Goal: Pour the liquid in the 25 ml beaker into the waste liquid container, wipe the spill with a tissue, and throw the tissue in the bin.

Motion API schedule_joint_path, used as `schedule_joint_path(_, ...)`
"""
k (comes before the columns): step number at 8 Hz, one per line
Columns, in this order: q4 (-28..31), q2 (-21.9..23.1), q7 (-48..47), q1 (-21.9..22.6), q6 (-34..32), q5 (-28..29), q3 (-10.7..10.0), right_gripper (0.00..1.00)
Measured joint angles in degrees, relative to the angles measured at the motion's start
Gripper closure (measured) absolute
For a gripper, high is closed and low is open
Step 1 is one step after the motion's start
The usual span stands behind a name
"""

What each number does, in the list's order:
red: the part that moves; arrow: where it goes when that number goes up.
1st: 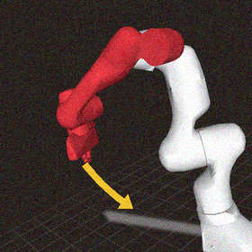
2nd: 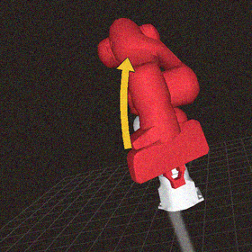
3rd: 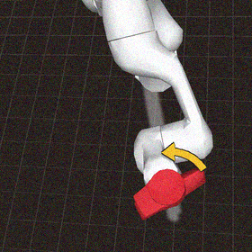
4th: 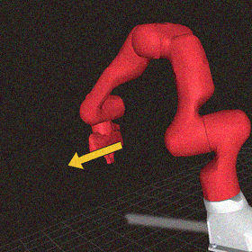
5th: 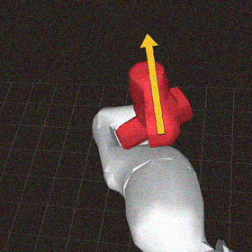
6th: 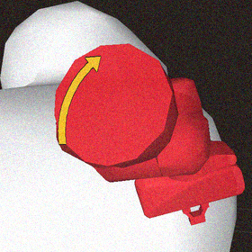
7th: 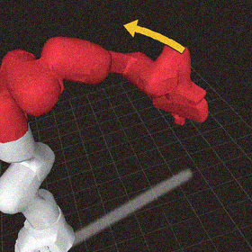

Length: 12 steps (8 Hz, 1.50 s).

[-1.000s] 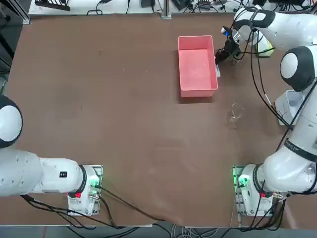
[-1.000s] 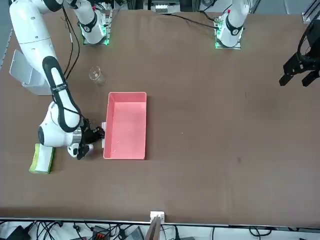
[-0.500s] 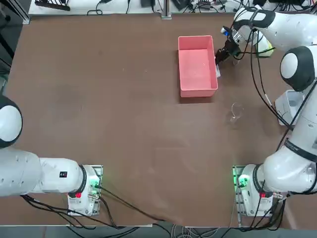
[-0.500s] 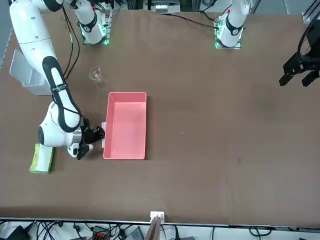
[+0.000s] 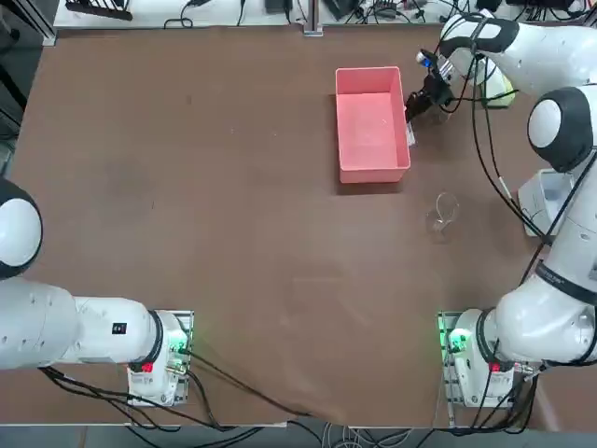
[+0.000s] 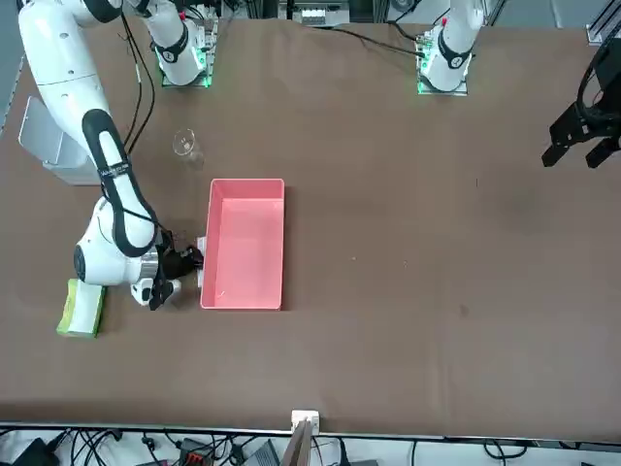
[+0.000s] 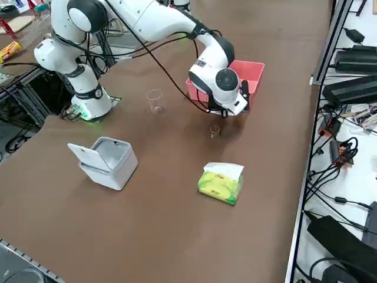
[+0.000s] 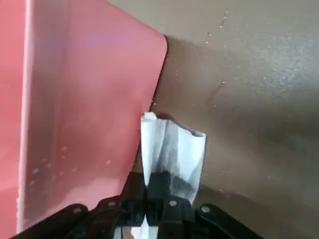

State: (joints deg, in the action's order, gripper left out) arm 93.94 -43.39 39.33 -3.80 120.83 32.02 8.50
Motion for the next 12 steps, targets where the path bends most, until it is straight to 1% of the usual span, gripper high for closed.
schedule_joint_path(2, 0.0, 0.1, 1.4, -0.5, 0.0, 0.0, -0.2, 0.96)
schedule_joint_path(6, -0.2, 0.6, 3.0, -1.5, 0.9, -0.4, -1.4, 0.96)
schedule_joint_path(9, -0.7, 3.1, 3.2, -1.5, 1.2, -2.7, -1.9, 0.98)
schedule_joint_path(12, -1.8, 6.6, 3.2, -1.6, 0.4, -3.0, -2.0, 0.98)
